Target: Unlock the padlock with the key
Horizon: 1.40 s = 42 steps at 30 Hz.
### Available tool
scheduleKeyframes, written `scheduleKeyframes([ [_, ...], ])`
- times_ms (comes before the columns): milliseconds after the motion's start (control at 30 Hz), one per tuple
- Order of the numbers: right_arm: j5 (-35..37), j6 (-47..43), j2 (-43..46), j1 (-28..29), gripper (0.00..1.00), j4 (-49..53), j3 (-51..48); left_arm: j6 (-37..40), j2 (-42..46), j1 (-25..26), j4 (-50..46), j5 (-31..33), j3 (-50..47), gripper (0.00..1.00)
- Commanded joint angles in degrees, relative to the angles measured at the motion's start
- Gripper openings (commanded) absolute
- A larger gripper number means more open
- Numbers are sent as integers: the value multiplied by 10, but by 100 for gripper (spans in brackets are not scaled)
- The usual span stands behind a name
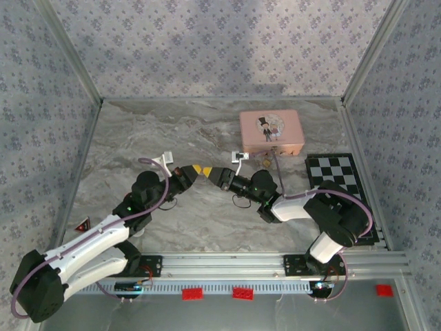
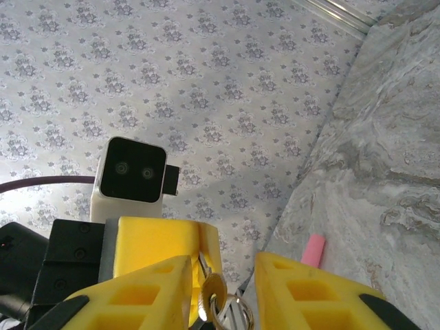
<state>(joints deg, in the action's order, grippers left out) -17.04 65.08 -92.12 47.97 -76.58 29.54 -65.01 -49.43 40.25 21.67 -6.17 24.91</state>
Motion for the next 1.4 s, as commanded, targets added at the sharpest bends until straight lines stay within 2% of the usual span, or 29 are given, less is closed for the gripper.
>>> scheduleKeyframes([
  [0, -15, -1, 12, -3, 26, -25, 10, 6, 17, -10, -8, 10, -3, 0],
  [133, -31, 4, 8, -3, 22, -25, 21, 5, 20, -13, -7, 7, -5, 0],
  [400, -46, 10, -1, 2, 25, -33, 37, 3, 17, -13, 4, 1, -8, 0],
  [800, -55, 14, -4, 3, 17, -33, 49, 1, 17, -13, 8, -1, -13, 0],
  [1133, -51, 13, 7, -3, 0, -26, 39, 6, 30, -13, -5, 9, -18, 0],
  [1233, -47, 12, 17, -6, 0, -13, 32, 11, 27, -13, -9, 9, -15, 0],
  [1300, -42, 8, 30, -9, 0, 3, 25, 14, 26, -13, -10, 9, -15, 8],
  [1367, -41, -2, 52, -13, 0, 40, 21, 22, 28, -14, -18, 13, -15, 23],
])
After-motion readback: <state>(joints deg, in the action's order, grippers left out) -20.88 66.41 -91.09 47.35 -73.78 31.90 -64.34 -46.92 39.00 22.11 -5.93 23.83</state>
